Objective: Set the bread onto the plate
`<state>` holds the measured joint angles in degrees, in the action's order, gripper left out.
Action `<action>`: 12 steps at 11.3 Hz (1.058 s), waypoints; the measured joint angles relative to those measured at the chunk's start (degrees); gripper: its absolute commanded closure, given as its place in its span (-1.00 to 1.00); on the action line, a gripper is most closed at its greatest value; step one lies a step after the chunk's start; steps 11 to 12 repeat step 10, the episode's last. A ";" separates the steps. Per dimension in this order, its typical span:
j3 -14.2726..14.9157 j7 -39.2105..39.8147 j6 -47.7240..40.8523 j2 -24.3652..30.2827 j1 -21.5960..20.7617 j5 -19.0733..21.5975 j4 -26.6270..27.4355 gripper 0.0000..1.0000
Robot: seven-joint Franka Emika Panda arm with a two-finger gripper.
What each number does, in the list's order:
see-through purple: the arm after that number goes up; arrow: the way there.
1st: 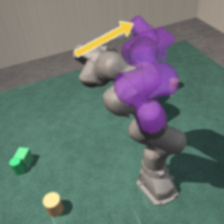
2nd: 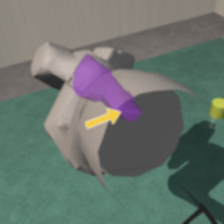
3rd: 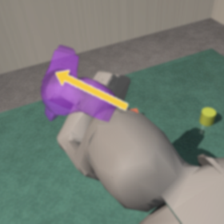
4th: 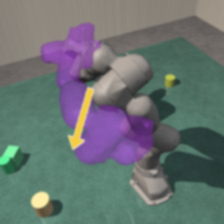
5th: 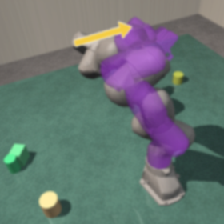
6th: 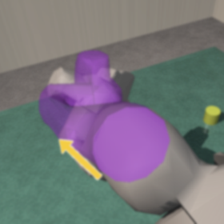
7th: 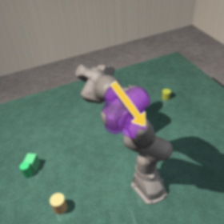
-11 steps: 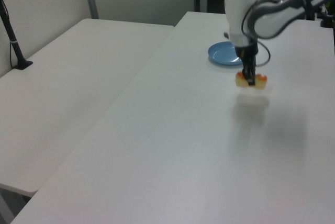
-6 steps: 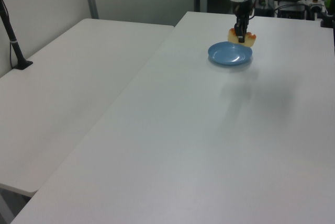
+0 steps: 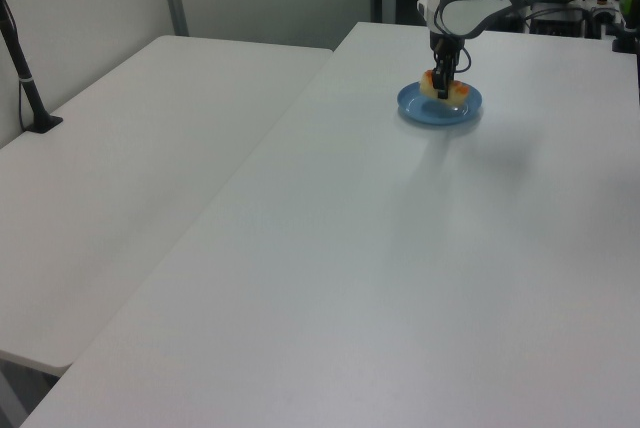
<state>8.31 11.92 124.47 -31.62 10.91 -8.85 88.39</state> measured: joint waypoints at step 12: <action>-0.43 -16.26 -29.64 24.98 -7.96 0.13 -0.16 -1.00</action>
